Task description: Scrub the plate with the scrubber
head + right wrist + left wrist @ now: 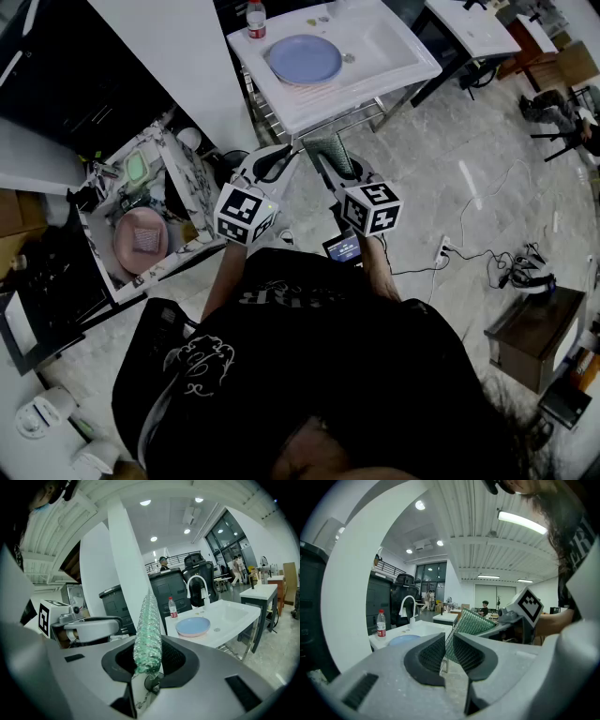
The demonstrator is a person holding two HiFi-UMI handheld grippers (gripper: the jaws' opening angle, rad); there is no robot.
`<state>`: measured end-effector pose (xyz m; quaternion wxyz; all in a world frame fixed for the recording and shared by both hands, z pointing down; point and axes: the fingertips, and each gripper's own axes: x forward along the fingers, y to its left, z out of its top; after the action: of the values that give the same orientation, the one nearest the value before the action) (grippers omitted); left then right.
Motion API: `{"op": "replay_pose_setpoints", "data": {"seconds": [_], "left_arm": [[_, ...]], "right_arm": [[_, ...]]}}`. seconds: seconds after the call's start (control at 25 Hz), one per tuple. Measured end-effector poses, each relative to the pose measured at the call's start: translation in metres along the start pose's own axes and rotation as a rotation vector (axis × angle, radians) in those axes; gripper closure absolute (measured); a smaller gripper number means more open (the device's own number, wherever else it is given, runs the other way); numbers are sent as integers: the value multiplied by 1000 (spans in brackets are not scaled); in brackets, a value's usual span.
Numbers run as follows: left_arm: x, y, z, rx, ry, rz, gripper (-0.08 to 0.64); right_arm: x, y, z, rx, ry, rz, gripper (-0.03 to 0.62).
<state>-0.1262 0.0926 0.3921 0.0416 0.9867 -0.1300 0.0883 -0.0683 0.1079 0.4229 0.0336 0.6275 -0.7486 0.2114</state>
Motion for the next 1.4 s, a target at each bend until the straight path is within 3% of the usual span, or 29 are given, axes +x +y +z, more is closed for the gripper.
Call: {"op": "replay_pose_setpoints", "data": {"seconds": [0.64,1.0,1.4], "left_arm": [[-4,12,-7,10,27,-13,509],[-6,23,-21,9,52,-50,509],[26,27,-24,-1,79,-67,509]], "right_arm": [[6,1,4,18,-26,-6,502],[12,0,-4,30,-33,-64,502],[14,-36,3,43,-26,-102,502]]}}
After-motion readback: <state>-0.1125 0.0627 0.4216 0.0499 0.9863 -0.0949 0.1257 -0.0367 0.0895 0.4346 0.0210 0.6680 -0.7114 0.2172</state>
